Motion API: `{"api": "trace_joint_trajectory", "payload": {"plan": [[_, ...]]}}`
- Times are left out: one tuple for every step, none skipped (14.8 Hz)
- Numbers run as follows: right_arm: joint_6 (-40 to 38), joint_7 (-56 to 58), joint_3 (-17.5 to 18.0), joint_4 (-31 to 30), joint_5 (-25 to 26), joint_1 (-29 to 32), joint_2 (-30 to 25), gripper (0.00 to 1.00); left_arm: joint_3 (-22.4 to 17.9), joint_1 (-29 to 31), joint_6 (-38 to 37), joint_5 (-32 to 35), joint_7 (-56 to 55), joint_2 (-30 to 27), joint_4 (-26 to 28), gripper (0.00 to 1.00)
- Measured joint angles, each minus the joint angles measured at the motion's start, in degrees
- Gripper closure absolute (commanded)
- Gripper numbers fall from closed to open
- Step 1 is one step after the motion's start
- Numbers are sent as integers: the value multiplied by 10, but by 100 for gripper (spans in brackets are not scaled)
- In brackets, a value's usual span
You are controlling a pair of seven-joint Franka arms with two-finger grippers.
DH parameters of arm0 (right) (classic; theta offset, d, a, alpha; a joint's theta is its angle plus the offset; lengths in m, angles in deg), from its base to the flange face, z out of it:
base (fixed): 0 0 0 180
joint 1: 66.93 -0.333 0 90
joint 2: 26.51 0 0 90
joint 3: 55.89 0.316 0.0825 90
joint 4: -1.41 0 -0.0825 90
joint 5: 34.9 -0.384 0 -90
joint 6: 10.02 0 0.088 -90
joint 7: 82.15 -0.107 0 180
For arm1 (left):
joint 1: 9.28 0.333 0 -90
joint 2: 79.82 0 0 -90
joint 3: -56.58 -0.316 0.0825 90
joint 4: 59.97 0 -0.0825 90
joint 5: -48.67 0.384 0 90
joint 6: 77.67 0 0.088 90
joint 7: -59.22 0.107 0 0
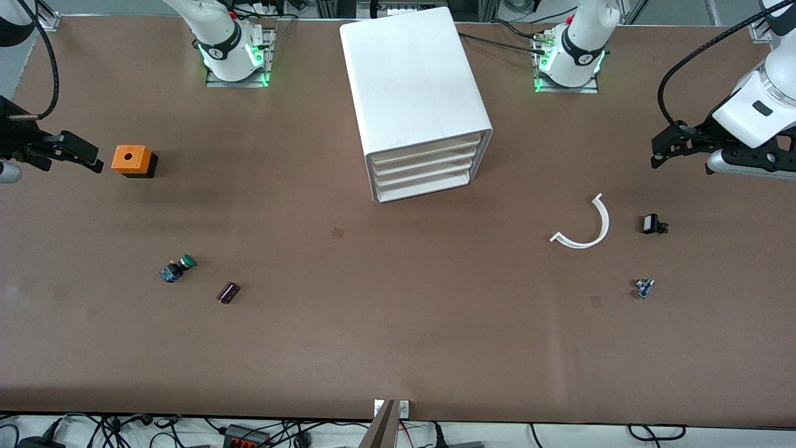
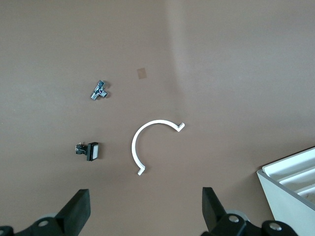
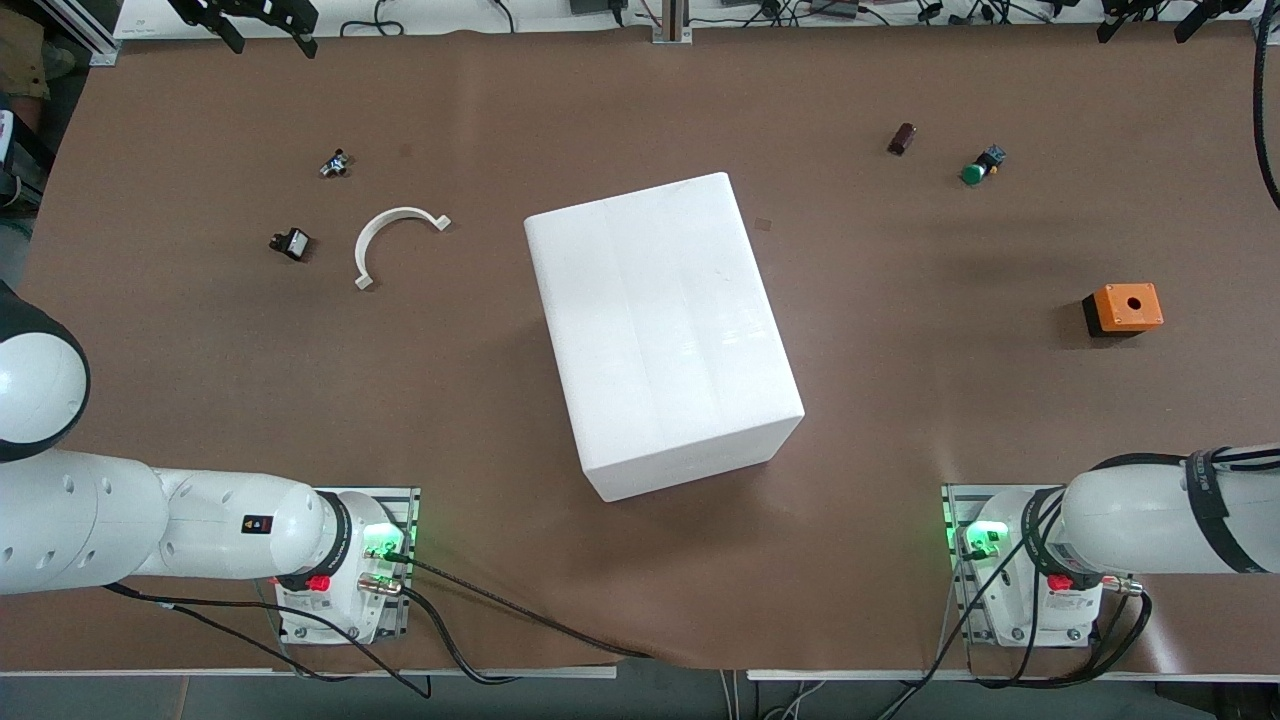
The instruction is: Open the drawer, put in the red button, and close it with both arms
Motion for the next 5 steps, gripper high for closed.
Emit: {"api": "trace_joint_trajectory", "payload": {"plan": [[-2,0,0,0,0,0,0,0,0,0,0,0,0,0,0,0],[-3,0,0,-1,0,0,0,0,0,0,0,0,0,0,0,0],[-3,0,0,-1,0,0,0,0,0,0,-1,0,0,0,0,0],[-3,0,0,-1,0,0,0,0,0,0,-2,0,1,0,0,0],[-3,0,0,-2,0,0,0,0,0,0,-2,0,1,0,0,0]]}}
